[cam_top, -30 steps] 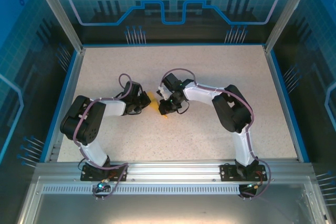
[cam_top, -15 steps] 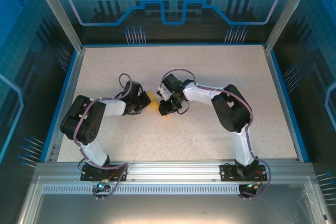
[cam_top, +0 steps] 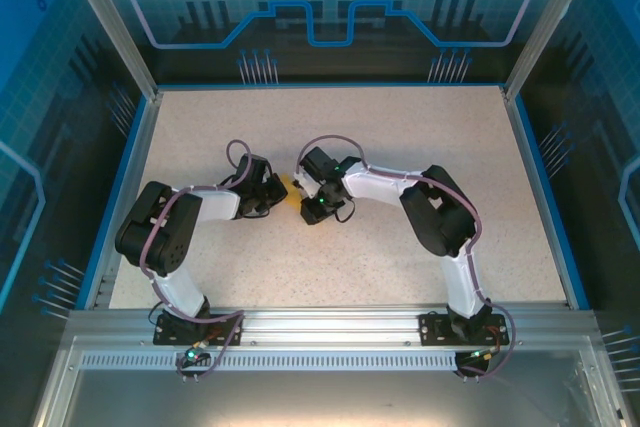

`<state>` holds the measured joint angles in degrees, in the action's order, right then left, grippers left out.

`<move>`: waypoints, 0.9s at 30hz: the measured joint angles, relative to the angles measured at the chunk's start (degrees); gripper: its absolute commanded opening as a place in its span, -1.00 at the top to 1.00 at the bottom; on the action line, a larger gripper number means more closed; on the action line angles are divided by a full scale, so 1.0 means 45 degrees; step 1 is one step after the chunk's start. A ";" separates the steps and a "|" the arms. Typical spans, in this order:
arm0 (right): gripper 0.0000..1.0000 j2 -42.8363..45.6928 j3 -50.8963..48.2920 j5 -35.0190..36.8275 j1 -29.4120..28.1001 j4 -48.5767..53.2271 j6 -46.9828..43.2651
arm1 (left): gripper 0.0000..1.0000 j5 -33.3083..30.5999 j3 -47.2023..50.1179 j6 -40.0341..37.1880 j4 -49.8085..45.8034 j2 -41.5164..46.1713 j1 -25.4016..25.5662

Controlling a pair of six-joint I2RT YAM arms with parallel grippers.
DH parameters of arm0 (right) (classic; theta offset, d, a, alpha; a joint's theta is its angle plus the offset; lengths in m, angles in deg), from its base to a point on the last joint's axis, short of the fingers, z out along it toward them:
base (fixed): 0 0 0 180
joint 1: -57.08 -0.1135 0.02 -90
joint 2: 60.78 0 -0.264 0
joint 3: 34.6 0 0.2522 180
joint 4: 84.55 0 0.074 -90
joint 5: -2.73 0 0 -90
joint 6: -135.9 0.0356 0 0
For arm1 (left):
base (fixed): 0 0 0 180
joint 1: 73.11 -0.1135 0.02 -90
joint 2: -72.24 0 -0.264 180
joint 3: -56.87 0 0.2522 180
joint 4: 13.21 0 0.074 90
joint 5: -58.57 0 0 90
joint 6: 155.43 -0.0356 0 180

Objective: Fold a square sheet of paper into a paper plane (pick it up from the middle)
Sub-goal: Fold the wing for the fifth time at the center of the table.

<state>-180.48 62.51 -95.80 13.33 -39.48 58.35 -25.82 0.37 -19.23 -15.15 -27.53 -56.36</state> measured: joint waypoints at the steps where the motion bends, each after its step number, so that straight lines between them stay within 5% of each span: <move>1: 0.60 0.0000 0.0000 0.0087 -0.0024 0.0005 -0.0039 | 0.93 0.0000 0.0000 0.0000 0.0000 0.0000 0.0000; 8: 0.89 0.0010 -0.0068 -0.0073 0.0034 -0.0112 -0.0126 | 0.93 -0.0010 -0.0068 -0.0010 -0.0121 0.0000 0.0000; 17: 0.92 0.0151 -0.1423 -0.3677 0.1506 -0.1899 0.0525 | 0.75 0.0010 -0.0185 -0.0282 -0.0481 0.0092 0.0000; 27: 0.92 0.0049 -0.1549 -0.5246 0.1817 -0.1889 0.0903 | 0.60 0.1632 0.0520 -0.0321 0.0767 0.1418 -0.0019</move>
<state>-180.26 55.54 -119.41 21.50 -47.98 62.42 -18.48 2.70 -20.67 -11.70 -21.15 -56.44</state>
